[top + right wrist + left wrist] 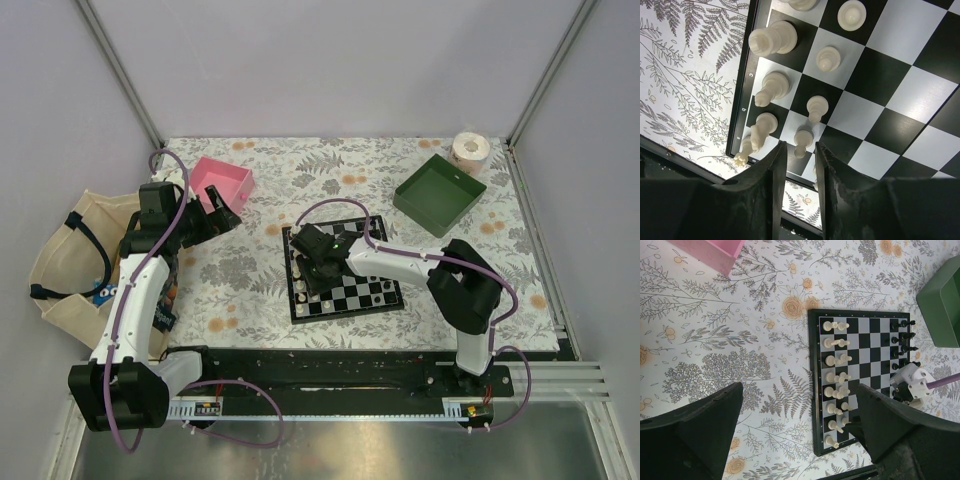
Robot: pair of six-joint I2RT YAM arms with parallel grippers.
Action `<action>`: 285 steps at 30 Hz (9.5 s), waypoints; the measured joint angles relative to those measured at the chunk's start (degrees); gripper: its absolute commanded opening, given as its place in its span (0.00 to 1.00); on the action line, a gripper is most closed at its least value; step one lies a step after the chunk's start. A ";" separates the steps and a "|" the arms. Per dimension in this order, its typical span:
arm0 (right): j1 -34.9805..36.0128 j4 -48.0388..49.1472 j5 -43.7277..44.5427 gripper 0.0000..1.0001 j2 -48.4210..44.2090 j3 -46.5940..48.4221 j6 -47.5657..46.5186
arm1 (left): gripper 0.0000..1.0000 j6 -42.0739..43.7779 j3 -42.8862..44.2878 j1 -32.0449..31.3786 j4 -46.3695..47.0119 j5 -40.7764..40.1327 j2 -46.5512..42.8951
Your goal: Set up the chess pieces on the board
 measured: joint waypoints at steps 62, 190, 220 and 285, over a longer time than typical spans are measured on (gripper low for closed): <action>0.00 -0.48 -1.70 0.13 -5.09 -7.28 1.38 | 0.99 0.00 0.00 0.00 0.00 0.15 0.00; -36.00 1.29 11.39 0.99 -38.80 -25.75 -5.66 | 0.99 -5.33 -2.58 -10.40 1.27 -16.79 0.07; -14.62 6.62 -8.76 0.61 -21.75 -14.47 -2.97 | 0.99 -8.87 -2.91 -23.06 8.55 -28.26 4.04; -3.74 6.19 -3.23 0.27 0.52 -1.27 1.36 | 0.99 -6.23 -2.97 -23.10 6.32 -29.27 0.15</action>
